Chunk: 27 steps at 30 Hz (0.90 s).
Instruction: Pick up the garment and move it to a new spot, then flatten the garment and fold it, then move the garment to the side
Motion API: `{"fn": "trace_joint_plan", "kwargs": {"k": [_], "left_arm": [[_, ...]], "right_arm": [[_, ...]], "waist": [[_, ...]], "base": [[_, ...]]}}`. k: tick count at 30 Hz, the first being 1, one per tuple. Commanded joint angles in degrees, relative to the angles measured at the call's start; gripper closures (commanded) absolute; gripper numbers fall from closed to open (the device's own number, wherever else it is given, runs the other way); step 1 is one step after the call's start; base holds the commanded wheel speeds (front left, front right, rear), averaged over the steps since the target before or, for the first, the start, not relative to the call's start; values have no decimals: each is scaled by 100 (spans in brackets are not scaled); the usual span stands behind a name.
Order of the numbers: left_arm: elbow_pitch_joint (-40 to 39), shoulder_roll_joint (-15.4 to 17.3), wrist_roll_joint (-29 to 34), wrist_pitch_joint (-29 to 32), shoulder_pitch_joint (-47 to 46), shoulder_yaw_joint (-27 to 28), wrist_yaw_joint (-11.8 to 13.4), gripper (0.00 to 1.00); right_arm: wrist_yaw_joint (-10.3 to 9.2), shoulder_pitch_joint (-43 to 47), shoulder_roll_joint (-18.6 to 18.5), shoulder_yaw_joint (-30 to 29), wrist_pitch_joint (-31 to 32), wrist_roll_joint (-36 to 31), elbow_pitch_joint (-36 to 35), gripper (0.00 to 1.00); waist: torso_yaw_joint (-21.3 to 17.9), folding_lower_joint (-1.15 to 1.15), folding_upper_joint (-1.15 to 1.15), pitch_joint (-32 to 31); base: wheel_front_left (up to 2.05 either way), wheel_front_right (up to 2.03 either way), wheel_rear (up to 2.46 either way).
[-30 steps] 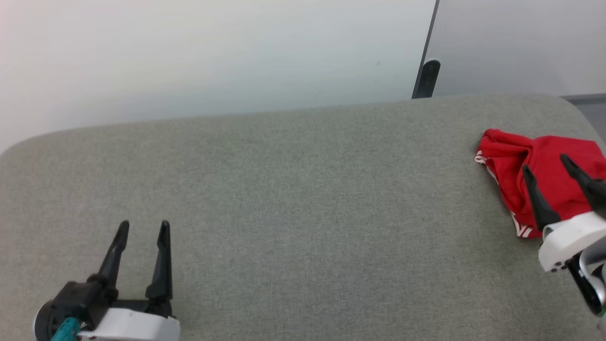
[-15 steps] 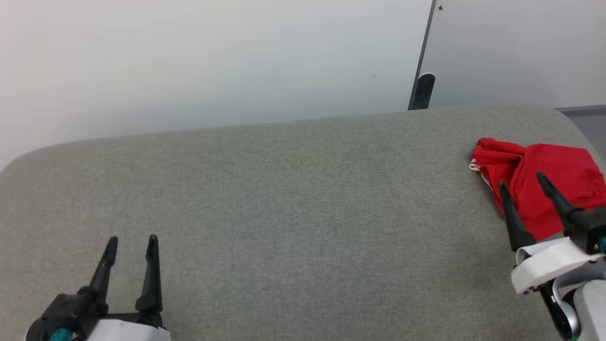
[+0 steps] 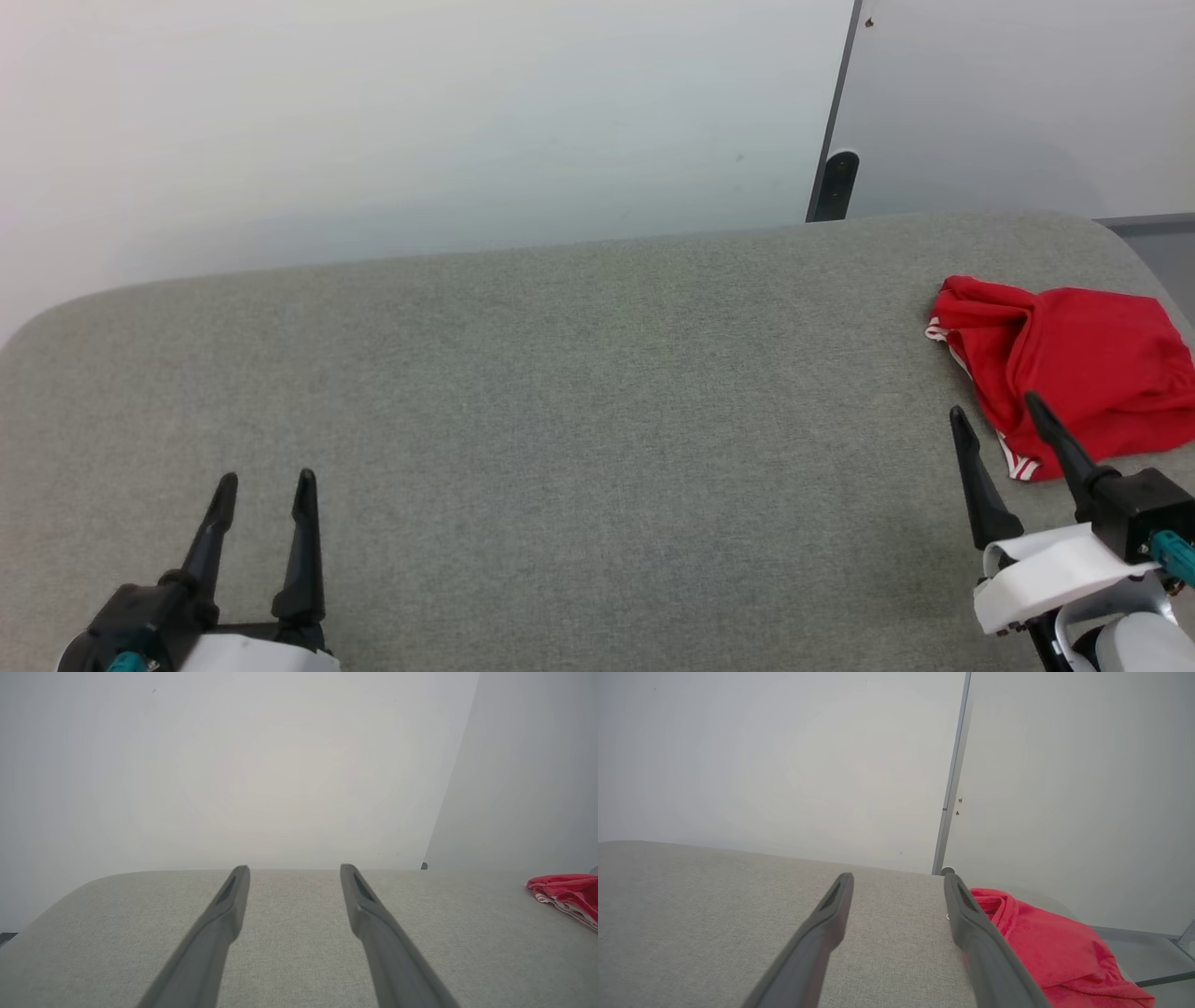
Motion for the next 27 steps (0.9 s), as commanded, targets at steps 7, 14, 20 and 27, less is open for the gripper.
{"fn": "trace_joint_plan", "kwargs": {"k": [7,14,20,27], "left_arm": [[-32,-7,4,-16,43,11,-17,0],[-78,-28,12,-17,72,59,-17,0],[-120,-37,-11,-16,91,79,-18,0],[-204,-31,-109,0,66,75,0,100]], "right_arm": [[-10,250,152,-76,-27,31,-70,0],[-10,344,214,-75,-27,3,-51,0],[-10,343,243,-51,-27,3,-19,0],[0,318,250,-60,0,9,-8,100]], "waist": [[24,0,0,-3],[27,0,0,-4],[22,0,0,-1],[30,0,0,-2]], "base": [[0,0,0],[0,0,0],[0,0,0],[0,0,0]]}}
